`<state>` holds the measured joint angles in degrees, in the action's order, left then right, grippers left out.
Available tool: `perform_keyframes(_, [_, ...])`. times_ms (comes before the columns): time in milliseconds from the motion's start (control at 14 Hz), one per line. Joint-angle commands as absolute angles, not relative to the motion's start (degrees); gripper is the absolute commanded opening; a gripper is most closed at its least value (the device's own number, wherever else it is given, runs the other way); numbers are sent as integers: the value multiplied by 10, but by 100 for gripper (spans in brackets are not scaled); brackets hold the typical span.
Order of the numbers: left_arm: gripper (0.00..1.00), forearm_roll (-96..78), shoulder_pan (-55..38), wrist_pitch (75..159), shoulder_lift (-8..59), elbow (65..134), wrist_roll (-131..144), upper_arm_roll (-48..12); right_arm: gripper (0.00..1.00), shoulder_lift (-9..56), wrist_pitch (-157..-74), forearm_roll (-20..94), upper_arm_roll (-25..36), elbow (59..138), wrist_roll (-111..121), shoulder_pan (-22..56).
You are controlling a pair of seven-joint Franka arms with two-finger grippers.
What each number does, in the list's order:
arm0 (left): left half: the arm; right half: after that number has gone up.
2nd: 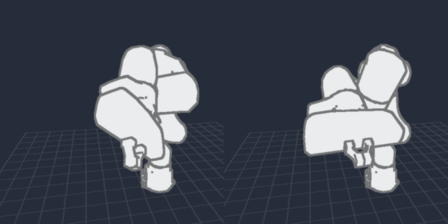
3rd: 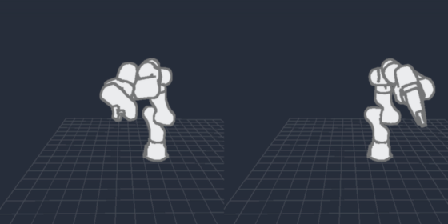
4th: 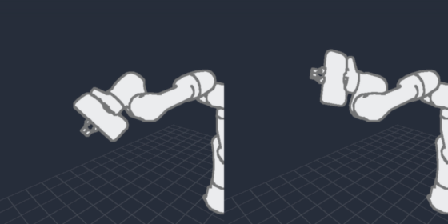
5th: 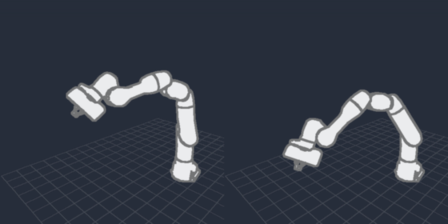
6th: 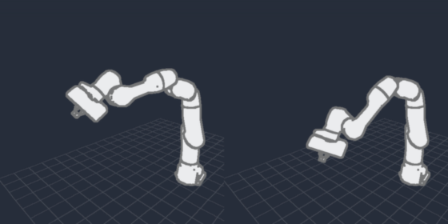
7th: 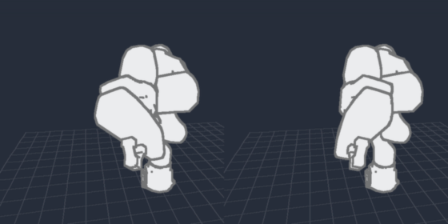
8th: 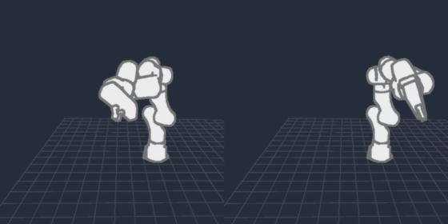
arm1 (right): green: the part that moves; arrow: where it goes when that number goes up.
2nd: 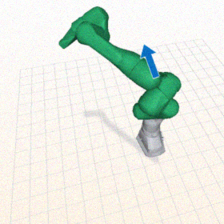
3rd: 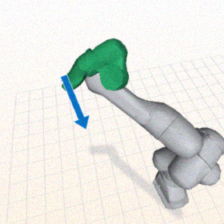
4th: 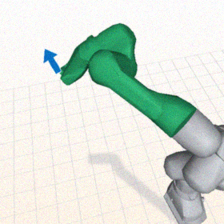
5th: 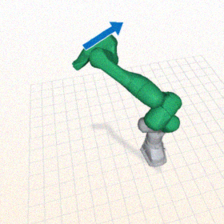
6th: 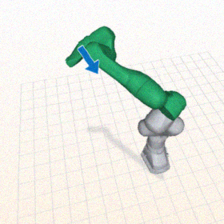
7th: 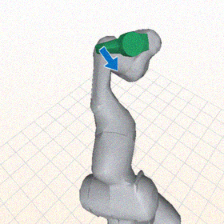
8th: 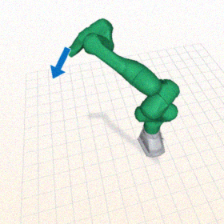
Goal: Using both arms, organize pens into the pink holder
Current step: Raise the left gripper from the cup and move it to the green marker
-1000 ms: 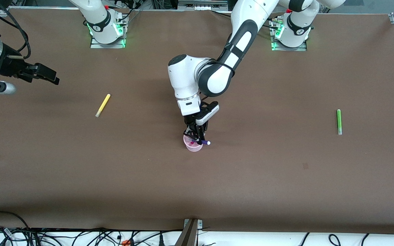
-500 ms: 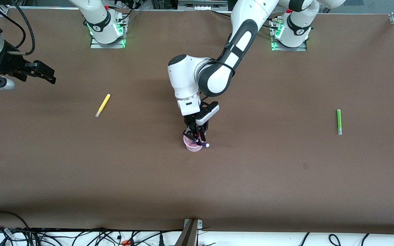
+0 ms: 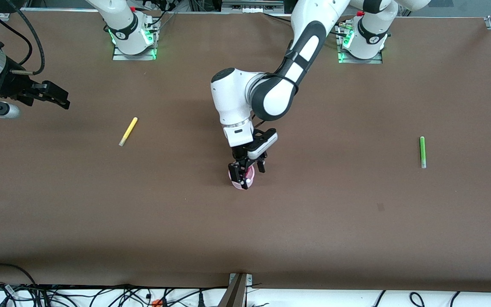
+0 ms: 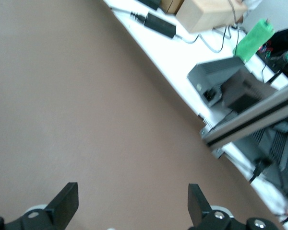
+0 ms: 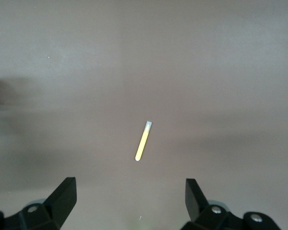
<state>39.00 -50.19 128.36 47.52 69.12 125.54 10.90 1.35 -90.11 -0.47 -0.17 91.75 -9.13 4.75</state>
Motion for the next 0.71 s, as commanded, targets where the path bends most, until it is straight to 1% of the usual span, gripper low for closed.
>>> perform_keyframes(0, [100, 320, -453, 1269, 406, 709, 1147, 103, 100, 18, -900, -11, -4, 902, -97, 58])
perform_keyframes(214, [100, 224, -407, 1231, 353, 719, 1022, 101, 100, 24, -931, -14, -5, 903, -96, 66])
perform_keyframes(429, [100, 128, -361, 1166, 289, 728, 887, 102, 100, 24, -925, -15, -5, 904, -96, 70])
perform_keyframes(643, [100, 67, -311, 1143, 213, 780, 762, 100, 100, 24, -925, -15, -5, 904, -96, 71])
